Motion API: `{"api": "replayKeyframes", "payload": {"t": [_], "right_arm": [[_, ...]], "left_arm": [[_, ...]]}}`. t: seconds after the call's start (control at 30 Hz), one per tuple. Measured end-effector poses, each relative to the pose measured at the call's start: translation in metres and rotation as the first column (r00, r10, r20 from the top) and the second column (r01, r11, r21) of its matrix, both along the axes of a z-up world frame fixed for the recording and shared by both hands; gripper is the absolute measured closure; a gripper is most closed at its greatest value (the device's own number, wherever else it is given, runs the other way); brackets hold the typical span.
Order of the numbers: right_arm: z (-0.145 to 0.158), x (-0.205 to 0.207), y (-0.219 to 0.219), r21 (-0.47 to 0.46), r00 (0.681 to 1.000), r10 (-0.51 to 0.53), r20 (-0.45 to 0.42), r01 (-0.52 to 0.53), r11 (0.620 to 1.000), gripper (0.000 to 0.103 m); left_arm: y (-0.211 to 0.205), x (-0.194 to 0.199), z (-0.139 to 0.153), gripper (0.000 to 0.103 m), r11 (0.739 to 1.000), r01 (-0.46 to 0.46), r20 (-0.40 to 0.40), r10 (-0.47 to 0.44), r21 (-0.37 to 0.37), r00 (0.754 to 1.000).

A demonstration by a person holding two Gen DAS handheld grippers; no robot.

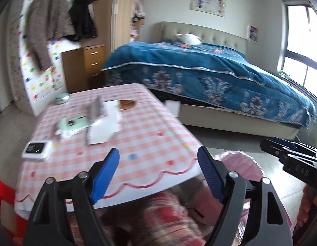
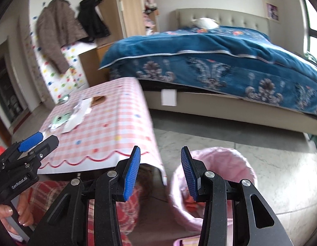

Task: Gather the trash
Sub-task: 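Bring both tools back over the table, then grasp the pink paper card with the right tool and lift it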

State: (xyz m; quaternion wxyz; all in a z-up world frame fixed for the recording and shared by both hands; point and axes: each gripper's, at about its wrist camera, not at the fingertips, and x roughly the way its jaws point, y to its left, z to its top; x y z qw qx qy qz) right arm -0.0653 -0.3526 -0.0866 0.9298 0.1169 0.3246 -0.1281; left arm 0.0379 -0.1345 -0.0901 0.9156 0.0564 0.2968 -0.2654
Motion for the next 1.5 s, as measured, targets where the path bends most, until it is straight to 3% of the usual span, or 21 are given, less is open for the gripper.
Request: {"api": "replayKeyframes", "payload": {"t": [0.17, 0.27, 0.5, 0.73, 0.8, 0.83, 1.0, 1.03, 1.27, 1.37, 1.5], "right_arm": [[0.001, 0.03, 0.036, -0.019, 0.996, 0.083, -0.01, -0.083, 0.996, 0.06], [0.003, 0.054, 0.06, -0.037, 0.99, 0.141, -0.016, -0.142, 0.989, 0.054], [0.002, 0.099, 0.099, -0.051, 0.97, 0.243, -0.023, -0.243, 0.969, 0.053], [-0.01, 0.152, 0.127, -0.032, 0.945, 0.324, -0.052, -0.326, 0.945, 0.054], [-0.017, 0.17, 0.132, -0.009, 0.937, 0.342, -0.073, -0.343, 0.939, 0.059], [-0.022, 0.18, 0.136, 0.007, 0.933, 0.351, -0.083, -0.351, 0.936, 0.067], [-0.038, 0.218, 0.14, 0.051, 0.929, 0.358, -0.098, -0.354, 0.934, 0.067], [-0.041, 0.22, 0.141, 0.053, 0.928, 0.358, -0.099, -0.354, 0.934, 0.066], [-0.059, 0.253, 0.162, 0.025, 0.916, 0.374, -0.144, -0.375, 0.927, 0.022], [-0.067, 0.261, 0.164, 0.03, 0.91, 0.378, -0.17, -0.378, 0.925, 0.019], [-0.072, 0.264, 0.179, -0.048, 0.912, 0.36, -0.195, -0.375, 0.926, 0.016]], "left_arm": [[0.045, 0.02, -0.003, 0.026, 0.994, -0.113, -0.016, 0.113, -0.001, 0.993], [0.072, 0.032, -0.008, 0.026, 0.983, -0.182, -0.018, 0.182, 0.009, 0.983], [0.126, 0.061, -0.014, 0.026, 0.945, -0.326, -0.036, 0.326, 0.012, 0.945], [0.139, 0.084, -0.025, 0.026, 0.927, -0.373, -0.05, 0.375, 0.037, 0.926], [0.142, 0.089, -0.029, 0.026, 0.922, -0.386, -0.046, 0.387, 0.046, 0.921], [0.141, 0.091, -0.031, 0.026, 0.919, -0.39, -0.042, 0.393, 0.054, 0.919], [0.137, 0.103, -0.037, 0.026, 0.897, -0.426, 0.01, 0.427, 0.116, 0.904], [0.136, 0.106, -0.038, 0.026, 0.896, -0.426, 0.011, 0.428, 0.121, 0.904], [0.132, 0.116, -0.039, 0.026, 0.884, -0.449, 0.023, 0.45, 0.13, 0.893], [0.13, 0.115, -0.041, 0.026, 0.884, -0.448, 0.02, 0.45, 0.132, 0.893], [0.13, 0.116, -0.042, 0.026, 0.883, -0.45, 0.01, 0.453, 0.132, 0.892]]}}
